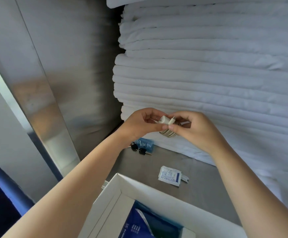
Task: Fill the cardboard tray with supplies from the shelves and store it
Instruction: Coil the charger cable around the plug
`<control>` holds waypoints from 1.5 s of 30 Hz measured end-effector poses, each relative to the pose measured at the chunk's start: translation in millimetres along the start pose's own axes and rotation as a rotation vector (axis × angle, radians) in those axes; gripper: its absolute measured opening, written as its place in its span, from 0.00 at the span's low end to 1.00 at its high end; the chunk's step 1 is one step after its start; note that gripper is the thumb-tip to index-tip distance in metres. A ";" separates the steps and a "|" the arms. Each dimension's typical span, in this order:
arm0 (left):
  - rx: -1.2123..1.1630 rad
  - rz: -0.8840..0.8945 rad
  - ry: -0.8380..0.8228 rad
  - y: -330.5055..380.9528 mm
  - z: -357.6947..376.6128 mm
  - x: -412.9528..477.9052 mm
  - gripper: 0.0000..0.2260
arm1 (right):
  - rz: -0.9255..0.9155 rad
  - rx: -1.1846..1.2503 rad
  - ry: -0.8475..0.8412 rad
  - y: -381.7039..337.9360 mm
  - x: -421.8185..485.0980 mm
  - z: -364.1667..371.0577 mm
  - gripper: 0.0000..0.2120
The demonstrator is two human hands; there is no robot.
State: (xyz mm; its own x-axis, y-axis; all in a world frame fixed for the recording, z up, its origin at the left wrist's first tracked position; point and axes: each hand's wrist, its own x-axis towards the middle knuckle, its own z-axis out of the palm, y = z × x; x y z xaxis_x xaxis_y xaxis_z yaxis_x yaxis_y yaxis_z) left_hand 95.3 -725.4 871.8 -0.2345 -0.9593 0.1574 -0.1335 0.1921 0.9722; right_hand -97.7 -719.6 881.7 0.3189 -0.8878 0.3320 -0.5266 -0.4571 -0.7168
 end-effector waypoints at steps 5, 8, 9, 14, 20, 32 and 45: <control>0.145 0.039 0.004 0.0 9.1 -40.6 0.16 | -0.045 -0.068 -0.043 -8.6 -32.1 -1.8 0.12; 0.265 0.077 -0.074 -1.5 6.7 -69.8 0.22 | -0.057 -0.072 -0.068 -14.2 -55.3 -3.8 0.14; 0.342 0.097 -0.095 -3.9 4.2 -78.9 0.24 | -0.050 -0.066 -0.076 -15.4 -63.5 -4.9 0.14; 0.763 0.090 -0.205 -22.9 -8.1 -122.5 0.30 | -0.057 -0.105 -0.199 -20.6 -106.0 -7.4 0.17; 0.962 0.094 -0.309 -46.9 -8.8 -152.4 0.29 | -0.112 -0.175 -0.340 -24.0 -148.1 -6.3 0.19; 1.015 0.190 -0.334 -49.6 -10.2 -151.1 0.29 | -0.088 -0.318 -0.743 -12.9 -184.9 -0.1 0.17; 1.027 0.202 -0.364 -54.7 -12.2 -148.6 0.29 | -0.063 -0.649 -1.052 6.8 -183.8 20.4 0.17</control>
State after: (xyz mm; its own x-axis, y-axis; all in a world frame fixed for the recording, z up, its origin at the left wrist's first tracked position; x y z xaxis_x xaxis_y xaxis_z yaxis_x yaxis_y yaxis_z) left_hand 149.2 -595.9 797.4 -0.5884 -0.8053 0.0728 -0.7566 0.5801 0.3018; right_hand -143.8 -558.5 803.3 0.6778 -0.5254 -0.5143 -0.6848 -0.7058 -0.1815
